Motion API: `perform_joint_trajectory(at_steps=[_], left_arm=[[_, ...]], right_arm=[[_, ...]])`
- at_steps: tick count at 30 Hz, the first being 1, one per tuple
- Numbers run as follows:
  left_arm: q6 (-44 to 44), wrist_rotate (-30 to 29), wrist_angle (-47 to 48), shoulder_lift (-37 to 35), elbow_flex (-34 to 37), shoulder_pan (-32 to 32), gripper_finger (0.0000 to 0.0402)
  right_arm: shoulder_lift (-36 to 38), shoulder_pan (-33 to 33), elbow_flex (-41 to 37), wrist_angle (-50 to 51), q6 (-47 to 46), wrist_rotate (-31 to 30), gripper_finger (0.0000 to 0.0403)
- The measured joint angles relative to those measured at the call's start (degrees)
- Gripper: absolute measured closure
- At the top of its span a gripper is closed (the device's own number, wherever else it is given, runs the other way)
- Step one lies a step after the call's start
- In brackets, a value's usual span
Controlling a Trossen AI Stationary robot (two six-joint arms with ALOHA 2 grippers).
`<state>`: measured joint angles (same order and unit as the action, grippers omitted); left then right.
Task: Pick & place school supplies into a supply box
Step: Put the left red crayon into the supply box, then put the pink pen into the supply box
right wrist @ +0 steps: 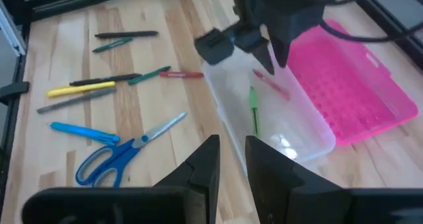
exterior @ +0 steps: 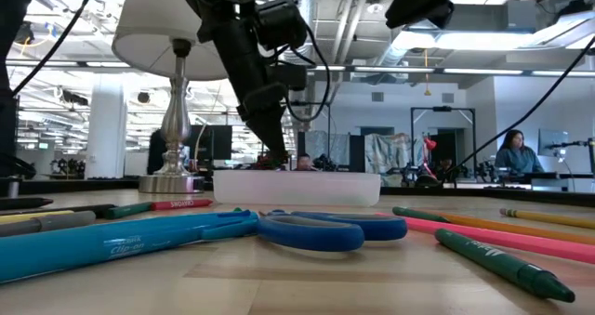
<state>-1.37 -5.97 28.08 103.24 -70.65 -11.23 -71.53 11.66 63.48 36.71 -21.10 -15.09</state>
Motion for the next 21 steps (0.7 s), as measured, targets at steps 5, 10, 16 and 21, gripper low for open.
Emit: perform_joint_trajectory(at_steps=[5, 10, 16, 21], left_arm=[[0.42, 1.18, 0.31, 0.00, 0.00, -0.52, 0.0268], [0.98, 2.80, 2.47, -0.97, 0.00, -0.26, 0.0259], [2.19, 5.73, 5.32, -5.28, 0.00, 1.31, 0.0271], [3.76, 5.52, 5.99, -10.14, 0.00, 3.70, 0.0279]], right_arm=[[0.00, 0.07, 0.00, 2.44, -3.03, 0.11, 0.0337], [0.00, 2.36, 0.00, 9.42, -10.15, 0.38, 0.0337], [0.00, 7.63, 0.00, 16.48, -22.49, 0.36, 0.0337], [-0.41, 13.85, 0.00, 20.40, -34.73, 0.41, 0.0337]])
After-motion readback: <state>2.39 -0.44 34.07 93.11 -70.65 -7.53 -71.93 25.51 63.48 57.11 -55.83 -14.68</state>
